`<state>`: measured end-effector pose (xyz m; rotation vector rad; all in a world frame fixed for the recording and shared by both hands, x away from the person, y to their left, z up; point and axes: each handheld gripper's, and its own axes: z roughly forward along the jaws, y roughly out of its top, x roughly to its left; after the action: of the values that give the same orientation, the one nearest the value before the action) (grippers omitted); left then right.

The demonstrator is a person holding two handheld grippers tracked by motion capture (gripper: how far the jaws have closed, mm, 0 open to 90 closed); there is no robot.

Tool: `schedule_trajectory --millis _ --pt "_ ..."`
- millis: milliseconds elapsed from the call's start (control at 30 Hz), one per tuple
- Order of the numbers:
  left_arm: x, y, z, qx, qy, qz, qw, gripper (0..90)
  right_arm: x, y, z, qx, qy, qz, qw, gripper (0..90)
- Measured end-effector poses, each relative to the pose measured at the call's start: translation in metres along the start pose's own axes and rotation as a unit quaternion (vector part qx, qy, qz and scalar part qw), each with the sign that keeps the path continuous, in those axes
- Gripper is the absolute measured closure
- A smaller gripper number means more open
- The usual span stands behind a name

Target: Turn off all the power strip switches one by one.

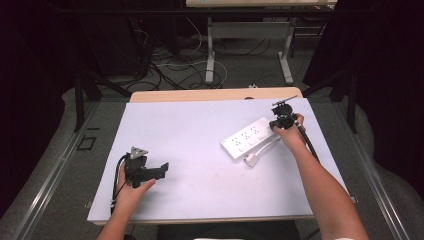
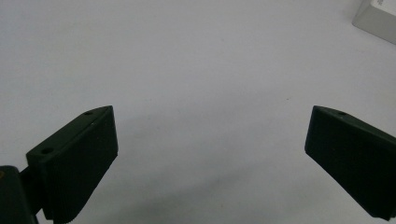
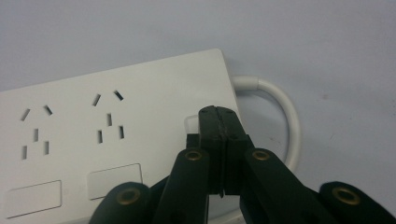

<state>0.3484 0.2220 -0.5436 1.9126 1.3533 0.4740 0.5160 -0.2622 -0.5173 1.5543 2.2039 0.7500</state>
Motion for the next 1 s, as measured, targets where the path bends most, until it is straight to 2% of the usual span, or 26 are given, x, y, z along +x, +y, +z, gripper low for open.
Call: schedule_trajectory --millis 67,200,400,500,700,867,933,1000 --pt "-0.0002 0.0 0.0 0.0 0.0 0.0 1.0 2.6 0.0013 0.0002 0.0003 0.001 -0.001 0.003 1.0 90.0" --pt "-0.0002 -0.0002 0.0 -0.002 0.001 0.0 1.0 2.6 0.0044 -0.0003 0.001 0.002 -0.008 -0.011 0.9999 90.0" --pt "-0.0001 -0.0009 0.0 -0.004 0.002 0.001 1.0 2.7 0.0022 -0.0016 0.0022 0.002 0.001 0.009 1.0 90.0" --pt "-0.0002 -0.001 -0.0002 -0.004 0.003 0.001 1.0 2.7 0.0016 -0.0027 0.0022 0.0 -0.001 -0.005 1.0 90.0" --pt "-0.0001 -0.0013 -0.0002 -0.004 0.004 0.0 1.0 2.6 0.0001 -0.0031 0.0022 0.002 0.005 -0.004 1.0 90.0" --pt "-0.0003 -0.0011 -0.0001 -0.007 0.004 -0.004 1.0 2.6 -0.0013 -0.0027 0.0001 -0.009 0.008 0.001 0.9999 90.0" --pt "-0.0003 -0.001 0.0001 -0.007 0.004 -0.005 1.0 2.6 0.0007 -0.0021 -0.0003 -0.01 0.004 0.007 0.9999 90.0" --pt "-0.0003 -0.0009 0.0001 -0.007 0.004 -0.005 1.0 2.7 0.0004 -0.0025 -0.0009 -0.007 0.0 0.003 1.0 90.0"
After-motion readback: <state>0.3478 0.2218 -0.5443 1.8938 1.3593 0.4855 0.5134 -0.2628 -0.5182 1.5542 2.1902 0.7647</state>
